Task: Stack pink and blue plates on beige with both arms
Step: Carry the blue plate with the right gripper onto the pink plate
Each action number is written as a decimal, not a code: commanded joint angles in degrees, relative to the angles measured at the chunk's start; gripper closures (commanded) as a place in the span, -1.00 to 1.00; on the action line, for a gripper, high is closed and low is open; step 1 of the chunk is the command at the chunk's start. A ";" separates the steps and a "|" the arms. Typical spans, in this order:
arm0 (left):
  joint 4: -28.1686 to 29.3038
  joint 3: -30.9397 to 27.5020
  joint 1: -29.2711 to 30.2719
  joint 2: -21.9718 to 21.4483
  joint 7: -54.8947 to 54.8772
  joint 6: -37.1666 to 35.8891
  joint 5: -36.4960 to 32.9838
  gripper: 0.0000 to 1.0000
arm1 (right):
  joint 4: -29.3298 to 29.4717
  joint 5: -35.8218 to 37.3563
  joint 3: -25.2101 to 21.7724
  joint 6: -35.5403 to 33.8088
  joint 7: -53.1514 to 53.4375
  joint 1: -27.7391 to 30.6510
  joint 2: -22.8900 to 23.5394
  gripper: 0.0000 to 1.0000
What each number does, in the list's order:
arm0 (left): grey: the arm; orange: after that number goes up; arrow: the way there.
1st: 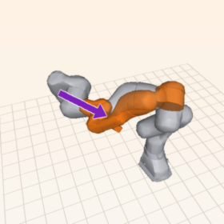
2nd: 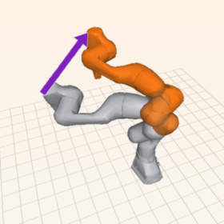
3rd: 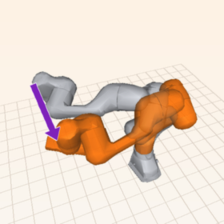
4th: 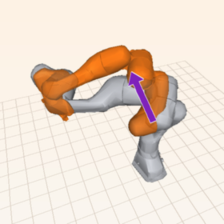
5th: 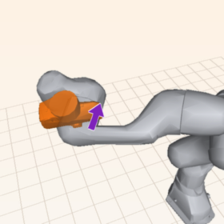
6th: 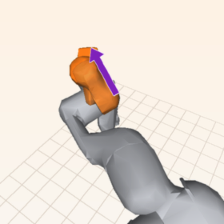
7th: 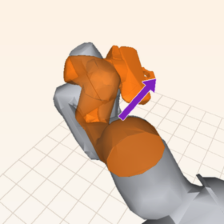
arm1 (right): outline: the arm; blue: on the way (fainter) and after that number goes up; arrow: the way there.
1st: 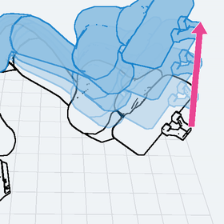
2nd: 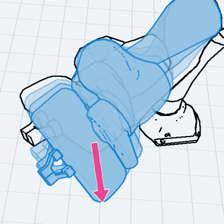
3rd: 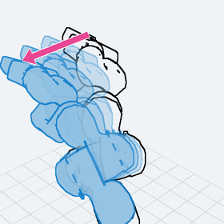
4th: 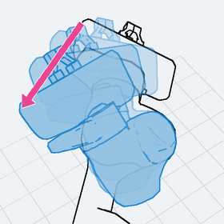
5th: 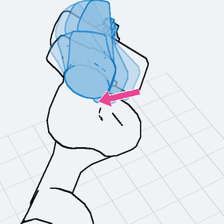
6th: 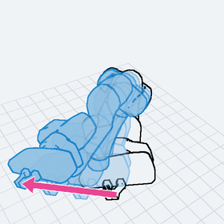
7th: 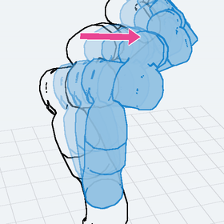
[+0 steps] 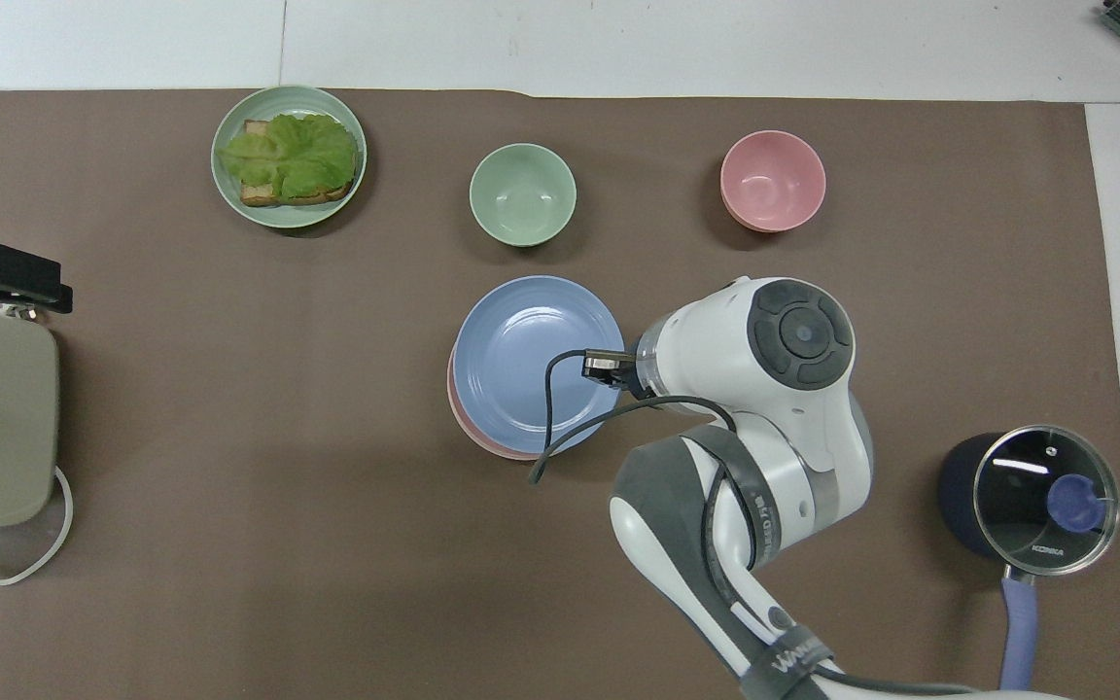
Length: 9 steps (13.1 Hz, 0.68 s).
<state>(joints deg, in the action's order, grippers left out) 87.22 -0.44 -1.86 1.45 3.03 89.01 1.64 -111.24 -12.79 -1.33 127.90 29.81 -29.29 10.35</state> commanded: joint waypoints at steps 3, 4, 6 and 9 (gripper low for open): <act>-0.03 0.26 0.19 -0.22 -0.39 -0.77 -0.85 -1.00 | 0.94 -1.80 -0.16 2.44 0.07 -1.47 4.05 1.00; -0.03 0.18 0.19 -0.22 -0.31 -0.77 -0.85 -1.00 | 0.68 -1.80 0.10 3.49 0.07 -1.56 4.67 1.00; -0.03 0.18 0.19 -0.22 -0.39 -0.77 -0.85 -1.00 | 0.15 -1.80 0.27 4.03 -0.63 -1.47 4.85 1.00; -0.03 0.27 0.19 -0.22 -0.39 -0.77 -0.85 -1.00 | -0.47 -1.80 0.27 4.11 -0.80 -1.47 5.03 1.00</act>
<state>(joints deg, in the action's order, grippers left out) 87.22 -0.44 -1.86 1.45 3.03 89.01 1.64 -111.20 -12.86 -1.29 131.04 29.81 -30.92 15.42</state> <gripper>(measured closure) 0.000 0.952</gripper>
